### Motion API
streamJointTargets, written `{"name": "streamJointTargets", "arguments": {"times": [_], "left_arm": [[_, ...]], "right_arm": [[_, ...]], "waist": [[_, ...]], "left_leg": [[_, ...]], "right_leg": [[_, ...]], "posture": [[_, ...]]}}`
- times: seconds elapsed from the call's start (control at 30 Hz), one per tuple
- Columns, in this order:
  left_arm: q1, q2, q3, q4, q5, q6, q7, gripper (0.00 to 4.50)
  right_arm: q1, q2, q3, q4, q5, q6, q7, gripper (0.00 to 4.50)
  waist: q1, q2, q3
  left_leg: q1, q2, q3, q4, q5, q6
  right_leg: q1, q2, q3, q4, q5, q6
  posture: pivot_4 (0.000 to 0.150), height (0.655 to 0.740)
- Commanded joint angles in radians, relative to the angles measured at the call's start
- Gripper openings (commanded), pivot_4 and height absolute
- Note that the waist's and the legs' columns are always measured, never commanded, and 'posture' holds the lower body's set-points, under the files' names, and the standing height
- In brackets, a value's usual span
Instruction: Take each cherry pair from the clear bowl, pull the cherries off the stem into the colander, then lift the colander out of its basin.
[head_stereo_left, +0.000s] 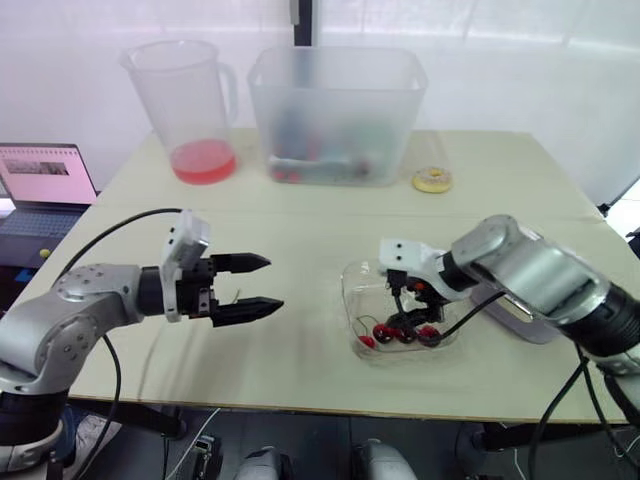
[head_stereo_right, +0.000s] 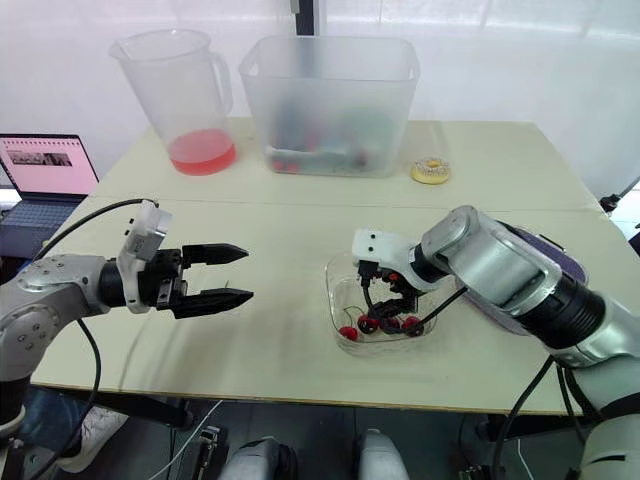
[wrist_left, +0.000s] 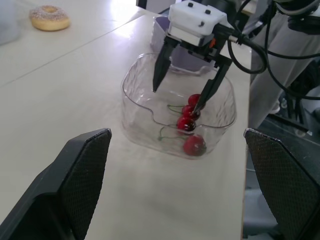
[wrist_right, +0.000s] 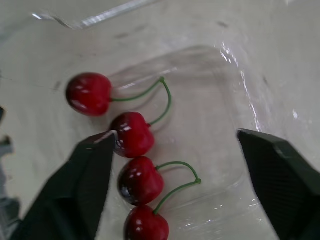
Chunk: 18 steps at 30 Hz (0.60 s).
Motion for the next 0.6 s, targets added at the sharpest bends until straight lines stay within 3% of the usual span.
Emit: {"name": "streamJointTargets", "arguments": {"times": [0.03, 0.6], "left_arm": [[0.005, 0.011, 0.024, -0.021, -0.004, -0.008, 0.008, 4.5], [0.025, 0.019, 0.012, -0.009, 0.062, -0.035, 0.021, 4.5]], "right_arm": [[0.016, 0.0, -0.014, -0.048, -0.01, 0.027, 0.0, 3.21], [0.114, 0.067, -0.018, -0.093, -0.016, 0.079, -0.069, 3.21]], "waist": [[-0.002, 0.0, 0.0], [-0.001, 0.0, 0.0]], "left_leg": [[0.0, 0.0, 0.0, 0.0, 0.0, 0.0], [0.0, 0.001, 0.0, 0.0, 0.0, 0.0]], "right_leg": [[0.0, 0.0, 0.0, 0.0, 0.0, 0.0], [0.0, 0.001, 0.0, 0.0, 0.0, 0.0]], "posture": [[0.15, 0.7131], [0.15, 0.7131]]}}
